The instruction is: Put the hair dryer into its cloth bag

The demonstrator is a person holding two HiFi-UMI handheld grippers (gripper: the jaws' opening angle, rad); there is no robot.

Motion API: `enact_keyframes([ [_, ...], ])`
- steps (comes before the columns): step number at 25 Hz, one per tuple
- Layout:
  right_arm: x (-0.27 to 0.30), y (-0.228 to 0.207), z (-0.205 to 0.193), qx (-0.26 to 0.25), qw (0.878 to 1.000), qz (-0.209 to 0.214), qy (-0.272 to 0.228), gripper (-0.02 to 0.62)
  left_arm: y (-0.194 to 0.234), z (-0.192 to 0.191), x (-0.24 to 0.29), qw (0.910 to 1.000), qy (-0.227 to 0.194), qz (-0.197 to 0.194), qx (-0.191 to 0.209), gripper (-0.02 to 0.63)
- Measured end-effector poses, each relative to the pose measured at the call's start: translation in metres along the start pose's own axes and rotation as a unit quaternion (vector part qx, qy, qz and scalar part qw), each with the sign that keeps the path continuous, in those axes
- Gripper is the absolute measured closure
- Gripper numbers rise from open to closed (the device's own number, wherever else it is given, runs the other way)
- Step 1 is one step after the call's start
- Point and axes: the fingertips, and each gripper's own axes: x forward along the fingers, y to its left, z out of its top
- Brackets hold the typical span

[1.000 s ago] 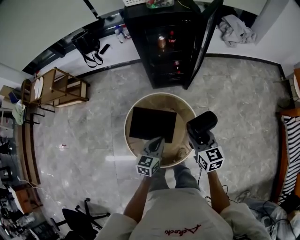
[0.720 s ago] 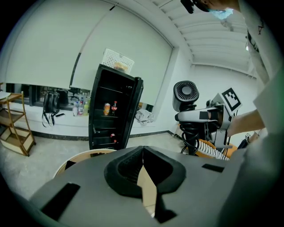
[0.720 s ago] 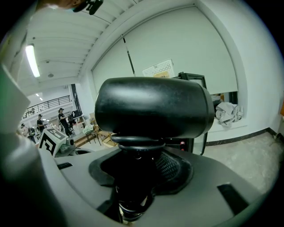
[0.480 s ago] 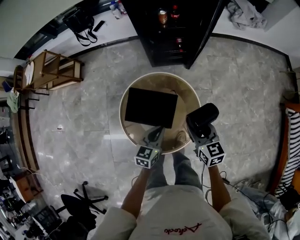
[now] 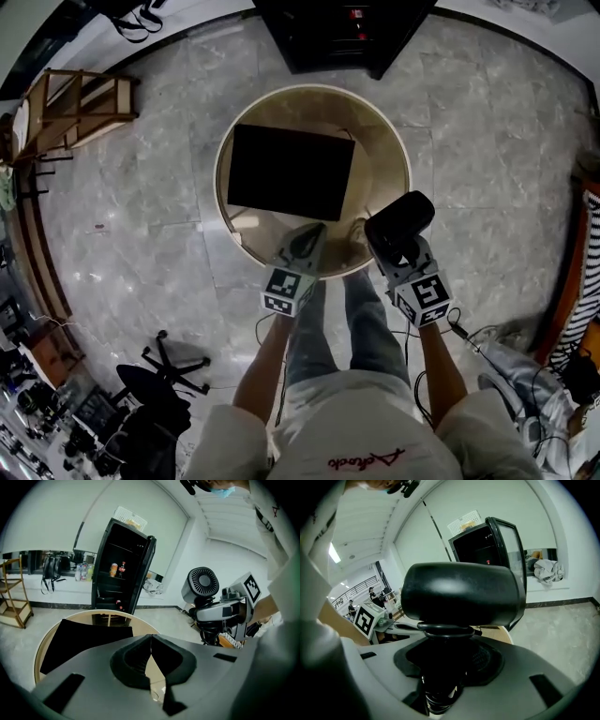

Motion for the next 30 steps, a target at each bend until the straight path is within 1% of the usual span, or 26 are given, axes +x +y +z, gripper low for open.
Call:
enact_keyframes([
  [5,0.026,-0.013,-0.034,-0.006,1.0,0.012,0.013,0.399,0.016,-0.03,0.028,1.0,0.007,0.005,-0.003,0.575],
  [8,0.038,-0.017,-0.051,-0.01,1.0,0.02,0.015,0.399,0.018,-0.053,0.043,0.9999,0.012,0.003,-0.011,0.575],
  [17,0.055,-0.036,-0.084,-0.016,0.999,0.028,0.023,0.399,0.022,-0.091,0.087,0.9995,0.019,-0.001,-0.026,0.575],
  [19,0.055,-0.04,-0.089,-0.009,0.999,0.024,0.024,0.399,0.025,-0.096,0.091,0.9993,0.028,0.007,-0.024,0.575],
  [23,0.058,-0.044,-0.091,-0.003,1.0,0.019,0.025,0.399,0.035,-0.1,0.1,0.9975,0.06,0.034,-0.016,0.574],
  [25,0.057,-0.045,-0.091,-0.001,1.0,0.018,0.025,0.399,0.037,-0.098,0.106,0.9965,0.072,0.041,-0.006,0.574],
  [30,0.053,-0.047,-0.092,0.004,1.0,0.016,0.024,0.399,0.04,-0.085,0.125,0.9944,0.086,0.06,0.012,0.568],
])
